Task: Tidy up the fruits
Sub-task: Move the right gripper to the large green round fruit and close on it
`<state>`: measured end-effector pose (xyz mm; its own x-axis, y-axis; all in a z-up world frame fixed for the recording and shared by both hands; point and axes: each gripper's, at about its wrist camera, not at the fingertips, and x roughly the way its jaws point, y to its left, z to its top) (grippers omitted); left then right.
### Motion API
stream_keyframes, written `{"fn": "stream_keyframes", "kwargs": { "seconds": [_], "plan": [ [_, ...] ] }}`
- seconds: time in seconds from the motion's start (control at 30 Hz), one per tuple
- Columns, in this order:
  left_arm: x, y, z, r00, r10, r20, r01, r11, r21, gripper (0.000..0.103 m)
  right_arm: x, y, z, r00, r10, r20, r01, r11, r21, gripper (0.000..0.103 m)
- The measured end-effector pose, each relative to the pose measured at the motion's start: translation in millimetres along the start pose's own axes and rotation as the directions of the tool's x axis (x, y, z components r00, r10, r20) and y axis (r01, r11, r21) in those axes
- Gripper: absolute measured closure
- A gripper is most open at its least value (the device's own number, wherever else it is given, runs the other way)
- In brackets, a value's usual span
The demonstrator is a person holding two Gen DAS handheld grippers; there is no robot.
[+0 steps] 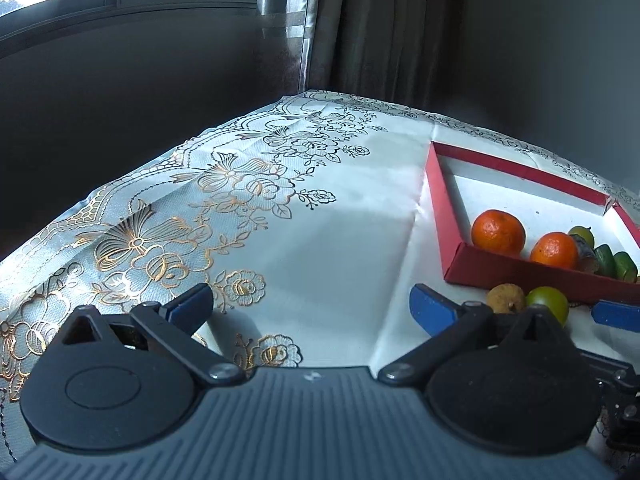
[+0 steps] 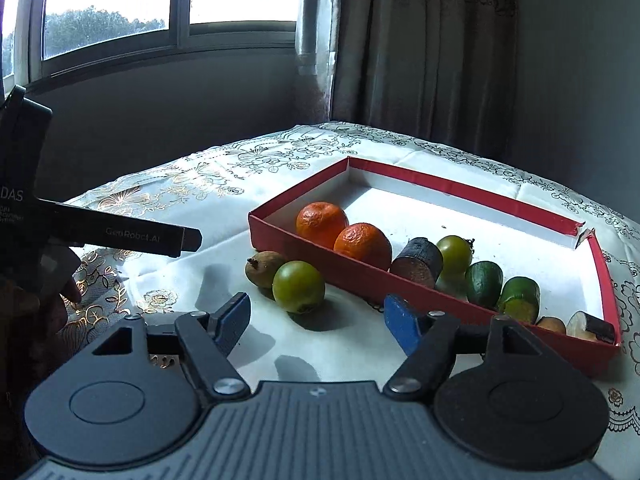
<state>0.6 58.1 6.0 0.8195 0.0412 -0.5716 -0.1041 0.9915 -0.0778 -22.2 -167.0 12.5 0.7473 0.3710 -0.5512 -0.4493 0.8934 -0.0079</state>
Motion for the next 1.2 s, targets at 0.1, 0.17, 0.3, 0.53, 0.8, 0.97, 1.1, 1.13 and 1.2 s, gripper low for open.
{"fn": "stream_keyframes", "kwargs": {
  "seconds": [0.1, 0.17, 0.3, 0.53, 0.8, 0.97, 1.1, 1.13, 1.2],
  "plan": [
    [-1, 1, 0, 1.0, -0.008, 0.005, 0.008, 1.0, -0.01, 0.0, 10, 0, 0, 1.0, 0.01, -0.024, -0.01, 1.0, 0.0, 0.044],
    [0, 3, 1, 1.0, -0.011, 0.004, 0.011, 1.0, -0.017, 0.0, 12, -1, 1, 0.999, 0.021, -0.028, -0.02, 1.0, 0.006, 0.046],
    [-1, 3, 1, 1.0, -0.014, 0.005, 0.014, 1.0, -0.019, 0.0, 18, -1, 7, 0.999, 0.021, -0.026, -0.021, 1.0, -0.006, 0.047],
    [-1, 3, 1, 1.0, -0.012, 0.0, 0.012, 1.0, -0.019, 0.0, 31, 4, 13, 0.998, 0.032, -0.056, -0.034, 0.999, -0.03, 0.067],
    [1, 2, 1, 1.0, -0.002, -0.011, 0.002, 1.0, -0.014, 0.0, 25, -1, 11, 0.998, 0.043, -0.036, -0.043, 0.999, 0.008, 0.069],
    [2, 0, 2, 1.0, 0.012, -0.016, -0.012, 1.0, -0.004, 0.0, 16, -3, 6, 0.999, 0.044, -0.025, -0.044, 0.999, 0.017, 0.07],
    [3, -1, 2, 0.999, 0.022, -0.025, -0.022, 1.0, 0.005, 0.0, 6, -9, -1, 0.999, 0.042, -0.016, -0.042, 0.998, 0.036, 0.069],
    [3, -1, 1, 0.999, 0.025, -0.025, -0.025, 1.0, 0.008, 0.0, 4, -11, -3, 0.999, 0.041, -0.013, -0.04, 0.998, 0.042, 0.069],
    [3, -2, 1, 0.999, 0.028, -0.027, -0.028, 1.0, 0.011, 0.0, -1, -16, -8, 0.999, 0.036, -0.01, -0.035, 0.998, 0.059, 0.069]
  ]
}}
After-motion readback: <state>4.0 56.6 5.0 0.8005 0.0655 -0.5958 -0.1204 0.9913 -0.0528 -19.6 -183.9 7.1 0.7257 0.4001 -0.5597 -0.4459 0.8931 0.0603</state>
